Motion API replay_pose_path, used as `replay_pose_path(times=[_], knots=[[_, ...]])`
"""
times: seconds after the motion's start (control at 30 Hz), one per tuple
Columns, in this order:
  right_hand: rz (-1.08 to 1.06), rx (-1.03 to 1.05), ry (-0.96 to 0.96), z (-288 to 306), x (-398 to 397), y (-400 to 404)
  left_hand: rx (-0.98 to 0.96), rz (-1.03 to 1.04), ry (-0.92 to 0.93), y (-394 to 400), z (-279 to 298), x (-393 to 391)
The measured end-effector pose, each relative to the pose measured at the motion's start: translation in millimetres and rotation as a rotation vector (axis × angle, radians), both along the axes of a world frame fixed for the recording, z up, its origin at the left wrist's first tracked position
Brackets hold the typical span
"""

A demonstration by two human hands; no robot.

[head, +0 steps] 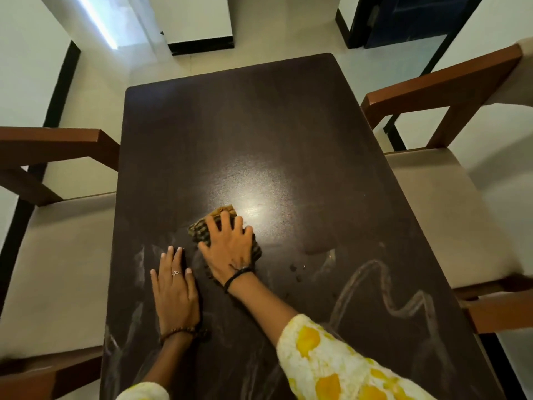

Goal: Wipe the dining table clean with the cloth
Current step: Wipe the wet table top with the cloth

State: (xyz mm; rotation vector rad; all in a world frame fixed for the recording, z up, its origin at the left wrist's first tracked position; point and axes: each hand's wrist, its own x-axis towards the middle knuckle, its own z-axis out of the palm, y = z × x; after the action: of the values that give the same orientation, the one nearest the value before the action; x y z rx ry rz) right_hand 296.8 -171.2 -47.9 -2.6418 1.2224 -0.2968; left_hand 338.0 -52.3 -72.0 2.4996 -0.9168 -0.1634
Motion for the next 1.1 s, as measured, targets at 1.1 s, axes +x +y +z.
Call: replay_pose_path(times=[1.1], knots=[[-0.01, -0.122, 0.034, -12.8, -43.9, -22.3, 0.018, -0.075, 0.044, 76.9, 10.0, 40.2]])
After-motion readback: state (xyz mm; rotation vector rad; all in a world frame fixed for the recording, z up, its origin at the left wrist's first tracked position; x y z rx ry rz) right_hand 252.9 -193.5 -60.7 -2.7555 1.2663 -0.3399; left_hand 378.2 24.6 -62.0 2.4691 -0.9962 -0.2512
